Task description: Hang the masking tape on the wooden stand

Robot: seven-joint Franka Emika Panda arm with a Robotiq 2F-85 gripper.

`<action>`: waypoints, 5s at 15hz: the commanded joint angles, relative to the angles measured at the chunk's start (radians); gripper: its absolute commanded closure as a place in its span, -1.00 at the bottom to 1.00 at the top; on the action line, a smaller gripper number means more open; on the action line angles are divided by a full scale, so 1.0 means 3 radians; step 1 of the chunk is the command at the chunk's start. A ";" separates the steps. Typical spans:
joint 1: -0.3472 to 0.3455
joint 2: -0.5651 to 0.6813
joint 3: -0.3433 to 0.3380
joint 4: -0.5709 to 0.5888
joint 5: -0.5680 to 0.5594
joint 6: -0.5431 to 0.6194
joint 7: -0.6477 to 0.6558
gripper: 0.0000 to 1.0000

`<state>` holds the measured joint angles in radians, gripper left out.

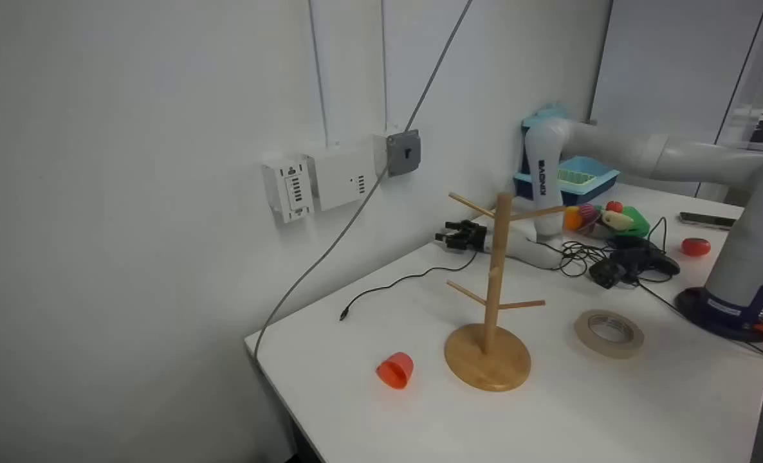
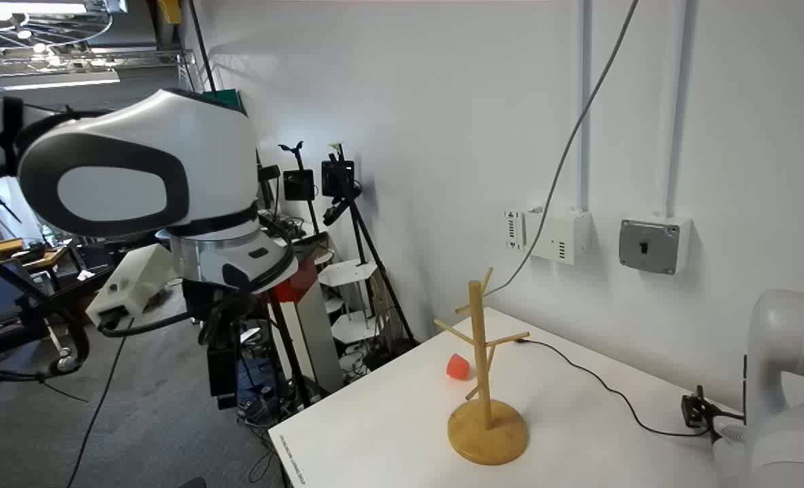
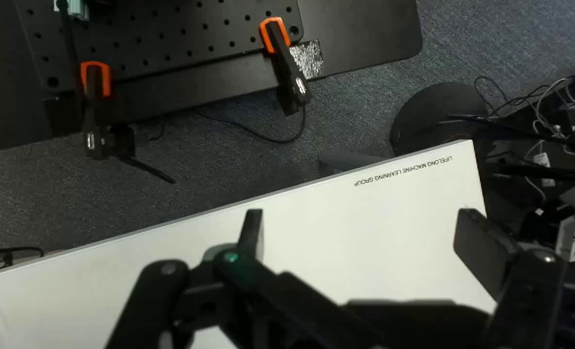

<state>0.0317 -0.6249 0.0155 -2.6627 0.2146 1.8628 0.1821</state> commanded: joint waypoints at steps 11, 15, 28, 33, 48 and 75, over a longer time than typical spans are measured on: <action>-0.0041 0.0004 0.0036 0.0005 0.0018 -0.0009 -0.0019 -1.00; -0.0041 0.0004 0.0036 0.0005 0.0018 -0.0009 -0.0019 -1.00; -0.0087 0.0014 -0.0021 0.0005 -0.0040 0.0034 -0.0110 -1.00; -0.0220 0.0015 -0.0121 0.0051 -0.0237 0.0170 -0.0261 -1.00; -0.0381 0.0128 -0.0326 0.0187 -0.0335 0.0567 -0.0367 -1.00; -0.0497 0.1220 -0.0345 0.0889 -0.0295 0.1300 0.0181 -1.00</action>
<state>-0.1143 -0.2592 -0.0909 -2.3976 0.1254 2.2549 0.2373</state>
